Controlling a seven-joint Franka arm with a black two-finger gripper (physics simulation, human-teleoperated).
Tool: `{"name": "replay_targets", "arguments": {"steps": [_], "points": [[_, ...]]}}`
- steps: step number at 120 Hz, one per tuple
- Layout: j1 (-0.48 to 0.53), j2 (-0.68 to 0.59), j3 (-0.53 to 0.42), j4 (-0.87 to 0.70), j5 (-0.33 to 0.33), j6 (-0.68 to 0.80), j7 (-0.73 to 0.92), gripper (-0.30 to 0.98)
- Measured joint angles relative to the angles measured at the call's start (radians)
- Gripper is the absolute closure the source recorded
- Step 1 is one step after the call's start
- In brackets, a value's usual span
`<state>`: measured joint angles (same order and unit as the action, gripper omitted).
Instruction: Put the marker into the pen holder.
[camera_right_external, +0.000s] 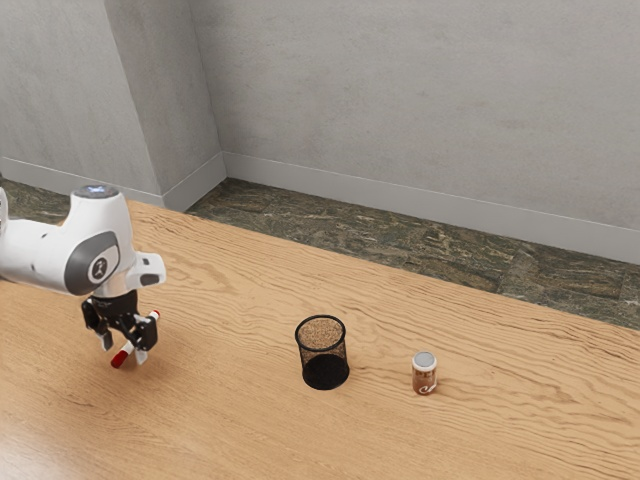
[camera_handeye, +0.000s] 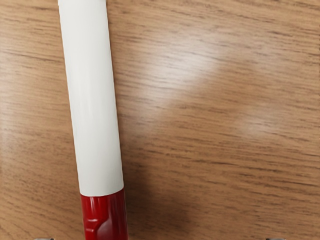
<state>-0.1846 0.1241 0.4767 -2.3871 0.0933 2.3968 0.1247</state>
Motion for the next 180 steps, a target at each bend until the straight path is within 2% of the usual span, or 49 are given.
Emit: {"name": "replay_targets", "arguments": {"steps": [65, 86, 123, 158, 180], "points": [[0.037, 0.075, -0.003, 0.04, -0.063, 0.035, 0.115, 0.29], [0.037, 0.078, -0.003, 0.044, -0.07, 0.04, 0.137, 0.4], [0.037, 0.101, -0.004, 0.05, -0.081, 0.045, 0.162, 0.52], [0.036, 0.099, -0.004, 0.051, -0.077, 0.048, 0.164, 0.7], [0.036, 0.074, -0.003, 0.052, -0.068, 0.05, 0.157, 0.76]]}}
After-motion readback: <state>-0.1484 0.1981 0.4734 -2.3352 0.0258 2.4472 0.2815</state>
